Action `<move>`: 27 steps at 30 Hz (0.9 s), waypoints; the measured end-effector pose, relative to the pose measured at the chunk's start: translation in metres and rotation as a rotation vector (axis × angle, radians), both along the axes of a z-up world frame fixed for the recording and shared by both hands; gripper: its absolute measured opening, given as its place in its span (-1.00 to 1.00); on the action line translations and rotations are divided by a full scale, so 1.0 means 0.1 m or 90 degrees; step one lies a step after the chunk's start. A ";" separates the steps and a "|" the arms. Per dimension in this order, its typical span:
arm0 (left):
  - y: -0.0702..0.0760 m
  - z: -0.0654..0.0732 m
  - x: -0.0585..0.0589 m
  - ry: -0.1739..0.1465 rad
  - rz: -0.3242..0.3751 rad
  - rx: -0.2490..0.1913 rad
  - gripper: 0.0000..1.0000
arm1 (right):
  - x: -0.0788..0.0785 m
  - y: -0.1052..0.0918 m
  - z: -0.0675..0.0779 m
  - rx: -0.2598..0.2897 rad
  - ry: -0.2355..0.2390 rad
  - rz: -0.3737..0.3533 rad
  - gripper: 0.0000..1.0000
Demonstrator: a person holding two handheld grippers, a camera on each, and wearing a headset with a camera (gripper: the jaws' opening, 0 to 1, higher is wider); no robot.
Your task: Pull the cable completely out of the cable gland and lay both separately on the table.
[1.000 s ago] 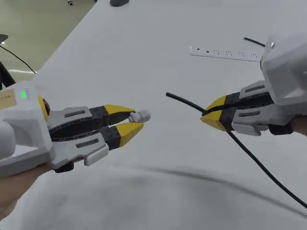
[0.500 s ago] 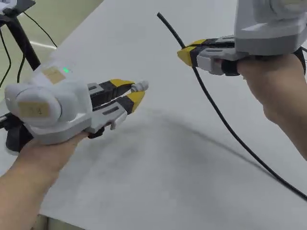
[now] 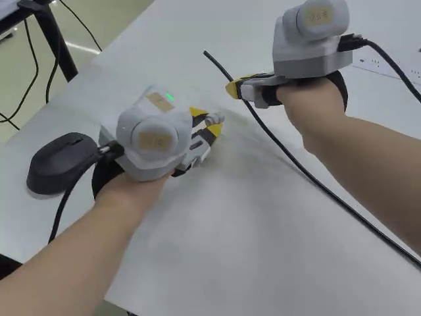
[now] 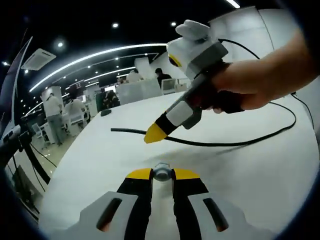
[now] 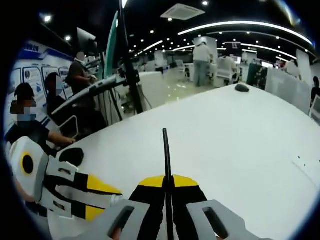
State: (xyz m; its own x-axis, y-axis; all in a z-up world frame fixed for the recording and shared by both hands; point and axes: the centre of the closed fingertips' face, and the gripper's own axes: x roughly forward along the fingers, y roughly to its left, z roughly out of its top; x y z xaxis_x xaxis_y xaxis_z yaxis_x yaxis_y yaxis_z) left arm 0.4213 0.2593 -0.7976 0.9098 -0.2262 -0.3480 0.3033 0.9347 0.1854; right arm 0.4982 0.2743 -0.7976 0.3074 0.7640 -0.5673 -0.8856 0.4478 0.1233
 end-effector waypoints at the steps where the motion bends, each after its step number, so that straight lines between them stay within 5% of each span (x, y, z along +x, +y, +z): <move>1: 0.01 -0.04 0.01 0.007 0.005 -0.003 -0.72 | 0.01 0.00 -0.04 -0.007 -0.002 -0.004 -1.00; 4: 0.06 -0.08 0.04 0.024 0.031 -0.048 -0.72 | 0.01 0.01 -0.07 -0.004 0.005 -0.009 -1.00; 6: 0.11 -0.14 0.06 0.036 0.033 -0.011 -0.72 | -0.02 0.04 -0.09 -0.009 0.003 0.001 -1.00; 8: 0.09 -0.12 0.06 0.031 0.037 -0.025 -0.71 | -0.01 0.03 -0.13 -0.031 -0.018 0.006 -1.00; 10: 0.09 -0.12 0.07 0.028 0.036 -0.006 -0.71 | -0.01 0.03 -0.15 -0.035 -0.022 0.005 -1.00; 12: 0.09 -0.12 0.06 0.025 0.035 0.006 -0.70 | -0.02 0.04 -0.19 -0.035 -0.008 0.003 -1.00; 14: 0.10 -0.13 0.07 0.025 0.040 -0.013 -0.70 | -0.05 0.04 -0.20 -0.036 0.001 0.003 -1.00; 15: 0.11 -0.14 0.07 0.028 0.038 -0.011 -0.70 | -0.02 0.01 -0.22 -0.053 -0.020 0.002 -0.98; 20: 0.12 -0.15 0.07 0.033 0.039 -0.002 -0.67 | 0.01 -0.03 -0.27 -0.064 -0.029 -0.013 -0.65; 24: 0.17 -0.12 0.06 0.031 0.048 -0.014 -0.04 | 0.05 -0.22 -0.29 -0.074 -0.030 -0.037 -0.45; 25: 0.15 -0.09 0.03 0.033 0.047 -0.035 0.11 | 0.07 -0.28 -0.27 -0.067 -0.027 -0.053 -0.41; 27: 0.13 0.03 -0.03 0.012 0.042 -0.060 0.16 | 0.07 -0.44 -0.21 -0.025 0.009 -0.107 -0.28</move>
